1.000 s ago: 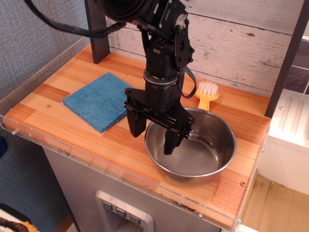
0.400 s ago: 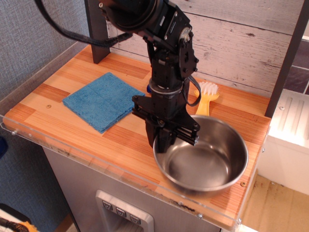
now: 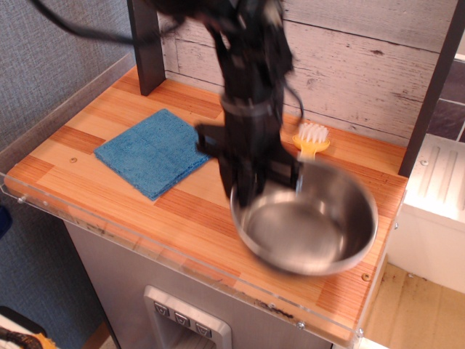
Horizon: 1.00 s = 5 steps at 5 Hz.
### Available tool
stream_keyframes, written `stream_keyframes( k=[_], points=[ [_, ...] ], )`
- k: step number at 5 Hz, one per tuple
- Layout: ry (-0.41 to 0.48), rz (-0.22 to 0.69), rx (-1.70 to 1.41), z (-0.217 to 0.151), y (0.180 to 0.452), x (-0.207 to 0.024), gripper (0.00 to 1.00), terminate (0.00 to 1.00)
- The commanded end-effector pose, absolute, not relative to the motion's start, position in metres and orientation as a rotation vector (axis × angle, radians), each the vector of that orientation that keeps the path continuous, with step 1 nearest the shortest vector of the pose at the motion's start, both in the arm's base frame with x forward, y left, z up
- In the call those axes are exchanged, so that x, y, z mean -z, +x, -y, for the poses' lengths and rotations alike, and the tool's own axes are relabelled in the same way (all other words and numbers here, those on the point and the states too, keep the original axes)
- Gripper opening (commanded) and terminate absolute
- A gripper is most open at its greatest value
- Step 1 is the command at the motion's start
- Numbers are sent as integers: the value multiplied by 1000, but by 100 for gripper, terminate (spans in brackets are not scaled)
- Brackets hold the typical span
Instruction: Place pot on top of blue cloth.
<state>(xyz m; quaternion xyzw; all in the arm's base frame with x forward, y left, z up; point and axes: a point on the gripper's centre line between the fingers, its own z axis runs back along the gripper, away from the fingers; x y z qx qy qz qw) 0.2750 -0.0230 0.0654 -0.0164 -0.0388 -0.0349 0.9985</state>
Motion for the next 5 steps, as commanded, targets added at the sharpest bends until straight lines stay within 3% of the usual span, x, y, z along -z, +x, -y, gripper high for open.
stream_keyframes(
  k=[1,3,5],
  points=[
    [6,179,-197,-76,274,-108,0,0],
    [13,137,-343,-157,271,-85,0,0],
    [0,123,-362,-162,288,-64,0,0]
  ],
)
